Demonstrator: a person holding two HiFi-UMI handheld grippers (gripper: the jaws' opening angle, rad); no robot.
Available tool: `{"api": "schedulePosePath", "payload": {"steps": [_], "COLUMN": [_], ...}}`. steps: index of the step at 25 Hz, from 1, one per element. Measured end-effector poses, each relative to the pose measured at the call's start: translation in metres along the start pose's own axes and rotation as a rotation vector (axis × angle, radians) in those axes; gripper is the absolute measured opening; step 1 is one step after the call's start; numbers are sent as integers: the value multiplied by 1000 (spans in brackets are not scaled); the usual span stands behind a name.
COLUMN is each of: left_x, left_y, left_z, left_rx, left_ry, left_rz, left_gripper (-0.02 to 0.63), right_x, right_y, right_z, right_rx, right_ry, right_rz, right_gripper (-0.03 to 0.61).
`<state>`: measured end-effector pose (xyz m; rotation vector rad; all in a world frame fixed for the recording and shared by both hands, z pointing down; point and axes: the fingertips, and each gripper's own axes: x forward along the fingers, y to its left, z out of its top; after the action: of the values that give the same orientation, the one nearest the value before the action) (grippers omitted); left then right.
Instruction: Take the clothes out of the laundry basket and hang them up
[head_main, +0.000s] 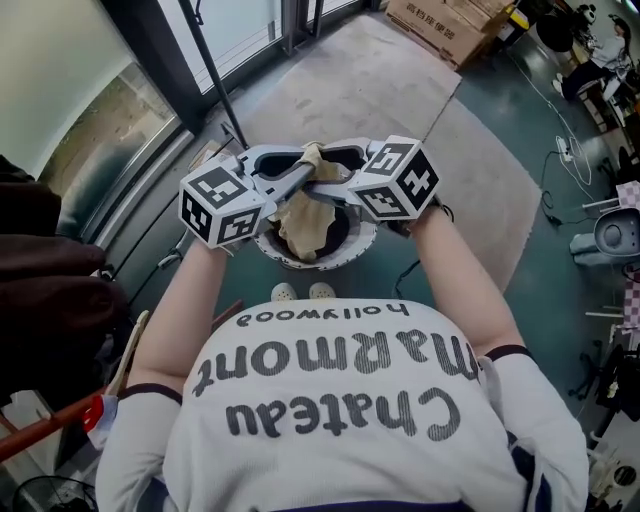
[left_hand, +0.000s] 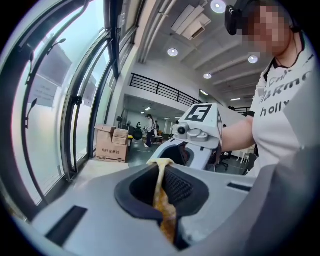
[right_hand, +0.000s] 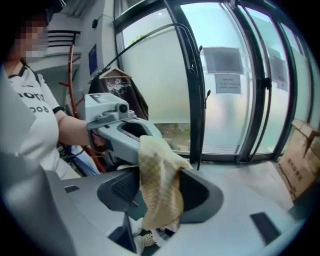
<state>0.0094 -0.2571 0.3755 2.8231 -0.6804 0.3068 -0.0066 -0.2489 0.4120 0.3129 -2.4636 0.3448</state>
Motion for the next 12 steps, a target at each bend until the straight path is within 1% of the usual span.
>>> {"api": "schedulePosePath", "payload": {"steps": [1,2,4,5,6,7,8,9,12], "left_x": [1,2,-1,-4,-10,-17,-25,-33,-54], "left_y": [-2,-3,-4,-3,-2,1,5,10,24], "left_z": [1,1,3,6,13,21,28,32,33], "left_rx": [5,7,-12,-35,-62,-86,-102,-105,-78], "left_ry": [0,-3,-31,-67,-120,-180,-231,-262,-276], "left_rz": [-7,-13,-31,-45,-58,-62,-55,-38,22], "left_gripper": [18,18,24,67,162,182,204,225,206], "right_x": [0,0,-5,-9,-15,-23,-32,-43,-83], "right_y": [-6,-12,-20,-26,-33,-40,-43,-44,-32], "right_z": [-1,-1,0,1,2,4,8,15,46], "right_rx": [8,18,45,52,50,44,38,32,-7], "right_ry": [-2,-5,-21,-29,-37,-52,-84,-134,-319], "right_rz": [-34,-60,-93,-121,-152,-171,-170,-151,-39], "right_gripper": [186,60,51,50,49,49,49,49,48]}}
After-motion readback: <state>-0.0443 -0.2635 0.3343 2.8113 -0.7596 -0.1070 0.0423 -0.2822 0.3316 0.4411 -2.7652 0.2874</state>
